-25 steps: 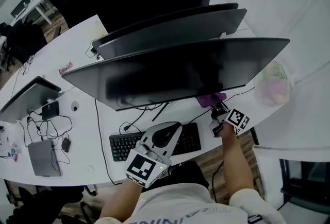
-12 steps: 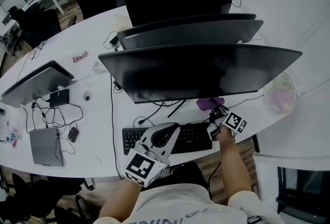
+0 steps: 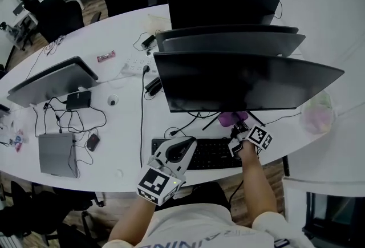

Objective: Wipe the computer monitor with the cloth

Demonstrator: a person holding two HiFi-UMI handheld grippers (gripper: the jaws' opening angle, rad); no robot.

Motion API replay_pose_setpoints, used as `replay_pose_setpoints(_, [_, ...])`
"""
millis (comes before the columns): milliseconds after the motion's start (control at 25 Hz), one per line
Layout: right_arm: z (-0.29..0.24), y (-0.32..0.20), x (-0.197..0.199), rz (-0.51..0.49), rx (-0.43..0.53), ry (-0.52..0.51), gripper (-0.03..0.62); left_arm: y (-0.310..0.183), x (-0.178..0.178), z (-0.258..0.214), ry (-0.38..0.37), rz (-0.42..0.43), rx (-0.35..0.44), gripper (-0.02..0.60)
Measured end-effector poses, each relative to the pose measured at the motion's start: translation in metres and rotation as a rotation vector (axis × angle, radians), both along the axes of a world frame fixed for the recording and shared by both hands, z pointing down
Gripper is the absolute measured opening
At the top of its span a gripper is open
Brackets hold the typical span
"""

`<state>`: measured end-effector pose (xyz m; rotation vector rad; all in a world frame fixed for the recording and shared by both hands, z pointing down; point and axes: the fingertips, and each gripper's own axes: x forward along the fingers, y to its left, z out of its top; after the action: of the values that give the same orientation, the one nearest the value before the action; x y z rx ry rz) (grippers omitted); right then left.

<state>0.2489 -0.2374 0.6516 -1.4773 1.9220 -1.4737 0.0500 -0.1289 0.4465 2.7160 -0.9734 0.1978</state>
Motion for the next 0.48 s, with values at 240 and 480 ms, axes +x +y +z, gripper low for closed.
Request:
replay_pose_setpoints(240, [0.001, -0.002, -0.032, -0.019, -0.018, 0.013, 0.055, 0.003, -0.032, -0.001, -0.008, -0.021, 0.004, 0.005])
replay_pose_setpoints(480, [0.001, -0.002, -0.061, -0.012, -0.027, -0.023, 0.054, 0.004, -0.066, -0.003, -0.015, -0.053, 0.007, 0.005])
